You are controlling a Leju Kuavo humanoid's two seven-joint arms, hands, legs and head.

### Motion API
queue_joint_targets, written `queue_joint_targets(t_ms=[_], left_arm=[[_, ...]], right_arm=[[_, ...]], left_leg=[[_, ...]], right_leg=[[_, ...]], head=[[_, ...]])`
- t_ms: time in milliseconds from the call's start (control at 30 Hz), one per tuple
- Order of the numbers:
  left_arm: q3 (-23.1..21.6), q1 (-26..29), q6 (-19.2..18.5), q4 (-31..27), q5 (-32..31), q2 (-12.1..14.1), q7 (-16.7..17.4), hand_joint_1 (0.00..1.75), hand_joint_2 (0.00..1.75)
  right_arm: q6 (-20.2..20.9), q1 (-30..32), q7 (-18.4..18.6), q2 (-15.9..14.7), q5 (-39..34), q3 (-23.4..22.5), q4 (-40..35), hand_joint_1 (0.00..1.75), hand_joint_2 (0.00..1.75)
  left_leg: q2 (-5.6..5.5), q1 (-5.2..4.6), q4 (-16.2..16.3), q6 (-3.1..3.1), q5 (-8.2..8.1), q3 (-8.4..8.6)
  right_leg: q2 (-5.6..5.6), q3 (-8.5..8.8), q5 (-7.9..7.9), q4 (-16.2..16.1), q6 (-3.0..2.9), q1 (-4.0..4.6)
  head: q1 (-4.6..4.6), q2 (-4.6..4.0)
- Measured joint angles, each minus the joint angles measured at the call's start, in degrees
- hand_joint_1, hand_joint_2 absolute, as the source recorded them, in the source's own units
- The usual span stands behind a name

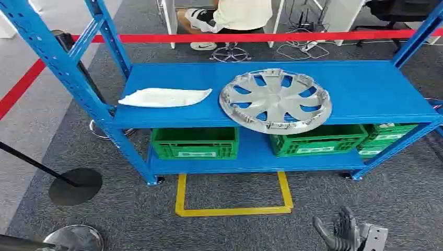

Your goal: Take the parts from the cabinet and place them on the table.

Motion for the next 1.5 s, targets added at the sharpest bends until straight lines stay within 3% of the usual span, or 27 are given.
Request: queue_joint_targets(t_ms=[67, 133, 167, 633, 933, 1267, 1300, 1367, 1400, 1433, 1500], left_arm=[[0.0, 0.0, 0.0, 0.0, 0.0, 0.0, 0.0, 0.00, 0.00], [1.1, -0.2, 0.9, 0.3, -0.9, -0.2, -0.1, 0.00, 0.00], [2.2, -0.5, 2.1, 0.6, -2.2, -0.6, -0.1, 0.00, 0.00], [4.9, -1.1, 5.2, 1.3, -6.1, -1.1, 1.0, 0.00, 0.00], [5.6, -1.3, 5.7, 1.6, -8.4, -1.1, 1.7, 0.00, 0.00], [5.8, -1.5, 5.8, 1.7, -10.1, -1.1, 1.9, 0.00, 0.00], [5.8, -1.5, 5.8, 1.7, -10.2, -1.1, 1.9, 0.00, 0.00], [5.7, -1.6, 5.8, 1.7, -10.4, -1.0, 1.9, 0.00, 0.00], [5.7, -1.6, 5.8, 1.7, -10.7, -1.0, 1.9, 0.00, 0.00], [5.7, -1.7, 5.8, 1.7, -10.8, -1.0, 1.9, 0.00, 0.00], [5.7, -1.9, 5.8, 1.7, -11.1, -0.9, 1.9, 0.00, 0.00]], right_arm=[[-0.1, 0.1, 0.0, 0.0, 0.0, 0.1, -0.3, 0.00, 1.75], [-2.5, 1.5, -0.7, 0.5, -0.2, 3.1, -6.7, 0.00, 1.75], [-5.9, 3.5, -1.4, 0.5, -0.2, 8.0, -14.9, 0.00, 1.75], [-15.7, 9.0, -2.7, 0.0, 2.9, 26.1, -36.6, 0.00, 1.75], [-23.5, 10.6, -2.0, -1.1, 17.6, 35.6, -38.0, 0.00, 1.75], [-32.1, 10.5, 5.7, -3.0, 35.1, 40.8, -35.3, 0.00, 1.75], [-32.8, 10.5, 6.6, -3.1, 37.0, 41.3, -34.8, 0.00, 1.75], [-34.2, 10.4, 8.4, -3.2, 40.6, 41.9, -34.4, 0.00, 1.75], [-34.9, 10.4, 9.6, -3.4, 42.8, 42.3, -34.0, 0.00, 1.75], [-35.7, 10.1, 10.5, -3.5, 44.7, 42.7, -33.5, 0.00, 1.75], [-36.7, 10.1, 12.9, -4.0, 48.4, 43.1, -32.4, 0.00, 1.75]], left_leg=[[0.00, 0.00, 0.0, 0.00, 0.00, 0.00], [0.00, 0.00, 0.0, 0.00, 0.00, 0.00], [0.00, 0.00, 0.0, 0.00, 0.01, 0.00], [0.00, 0.01, 0.0, -0.01, 0.03, 0.01], [0.00, 0.01, 0.0, -0.02, 0.03, 0.00], [0.00, 0.00, 0.0, -0.02, 0.04, 0.00], [0.01, -0.34, 0.3, 0.36, -0.21, -0.08], [-0.03, -0.11, -1.4, 1.05, 0.16, 0.47], [-0.01, 0.18, -2.2, 1.20, 0.64, 1.17], [0.09, 0.30, -2.6, 1.41, 0.67, 1.40], [0.11, 0.22, -2.6, 1.53, 0.56, 1.42]], right_leg=[[0.00, 0.00, 0.00, 0.0, 0.00, 0.00], [0.00, 0.00, 0.00, 0.0, 0.00, 0.00], [0.00, 0.00, 0.00, 0.0, 0.00, 0.00], [0.00, -0.01, 0.00, 0.0, -0.01, 0.00], [0.00, -0.01, 0.00, 0.0, -0.01, 0.00], [0.00, -0.01, 0.01, 0.0, 0.00, 0.00], [0.01, 0.11, 0.31, -0.6, 0.44, -0.25], [-0.05, 0.40, 0.29, -1.1, 0.97, -0.09], [0.03, 0.37, -0.04, -0.2, 0.87, -0.12], [0.02, -1.00, -1.64, 2.4, 0.76, -0.10], [0.01, -6.27, -6.07, 12.1, 0.87, -0.25]], head=[[0.00, 0.00], [0.00, 0.00], [0.00, 0.00], [0.00, 0.00], [0.00, 0.00], [0.00, 0.00], [0.00, 0.00], [-0.17, 0.00], [0.22, 0.00], [0.55, 0.00], [0.72, 0.00]])
